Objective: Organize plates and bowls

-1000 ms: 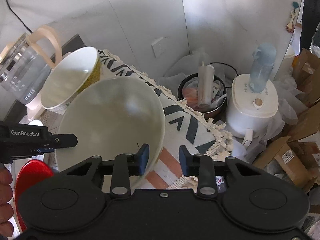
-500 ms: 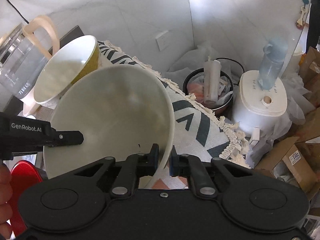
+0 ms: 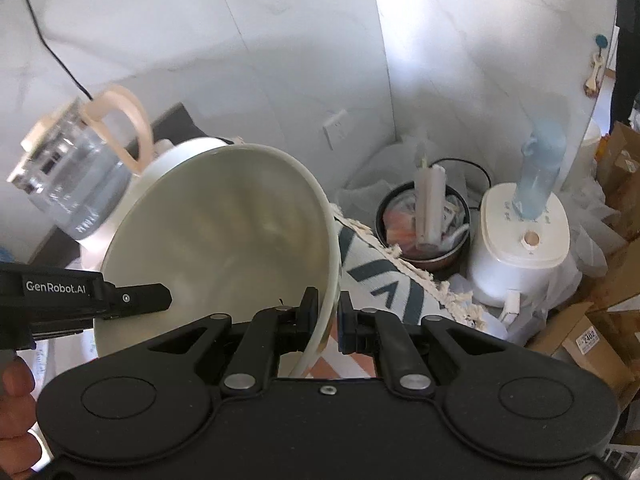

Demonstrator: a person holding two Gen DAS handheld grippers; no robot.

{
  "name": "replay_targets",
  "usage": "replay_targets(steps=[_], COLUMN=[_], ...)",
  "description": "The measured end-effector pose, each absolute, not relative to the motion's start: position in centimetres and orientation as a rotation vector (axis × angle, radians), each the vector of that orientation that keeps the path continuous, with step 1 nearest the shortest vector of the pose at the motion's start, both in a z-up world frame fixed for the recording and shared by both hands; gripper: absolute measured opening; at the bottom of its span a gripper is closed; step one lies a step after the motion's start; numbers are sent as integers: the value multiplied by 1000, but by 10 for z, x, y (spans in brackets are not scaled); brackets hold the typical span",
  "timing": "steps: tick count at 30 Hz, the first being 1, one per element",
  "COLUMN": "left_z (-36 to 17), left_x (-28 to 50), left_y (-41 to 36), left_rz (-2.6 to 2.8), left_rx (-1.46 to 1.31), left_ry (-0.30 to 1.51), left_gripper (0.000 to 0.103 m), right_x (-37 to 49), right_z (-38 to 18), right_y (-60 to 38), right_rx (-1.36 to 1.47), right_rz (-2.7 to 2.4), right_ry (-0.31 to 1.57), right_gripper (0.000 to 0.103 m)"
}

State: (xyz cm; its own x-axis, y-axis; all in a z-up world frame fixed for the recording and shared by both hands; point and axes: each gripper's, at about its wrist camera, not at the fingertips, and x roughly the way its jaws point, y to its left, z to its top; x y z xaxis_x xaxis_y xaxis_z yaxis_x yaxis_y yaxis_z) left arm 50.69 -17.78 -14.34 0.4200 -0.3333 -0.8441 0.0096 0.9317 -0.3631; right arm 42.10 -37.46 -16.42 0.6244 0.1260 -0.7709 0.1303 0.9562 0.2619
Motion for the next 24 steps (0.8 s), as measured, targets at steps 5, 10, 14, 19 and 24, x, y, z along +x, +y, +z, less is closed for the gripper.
replay_targets(steps=[5,10,14,19,24], left_z=[-126,-108,-98,-83,-82], left_x=[488,461,439,411,388], left_y=[-168,-161,-151,-138,-119], left_rz=[-183,-138,-87,-22,43], left_rx=[-347,-367,-403,-409,-447], left_ry=[1085,1053,1033,1013,1008], left_gripper=[4,5,5,5,5], right_x=[412,396,386,376,367], right_z=[-151,-138,-128,-118,-120], right_y=[-367,-363,-357,-343,-325], right_rx=[290,280,286,289,272], right_rz=[34,91,142,214,277], right_ry=[878,854,840,821,838], right_gripper=[9,9,9,10,10])
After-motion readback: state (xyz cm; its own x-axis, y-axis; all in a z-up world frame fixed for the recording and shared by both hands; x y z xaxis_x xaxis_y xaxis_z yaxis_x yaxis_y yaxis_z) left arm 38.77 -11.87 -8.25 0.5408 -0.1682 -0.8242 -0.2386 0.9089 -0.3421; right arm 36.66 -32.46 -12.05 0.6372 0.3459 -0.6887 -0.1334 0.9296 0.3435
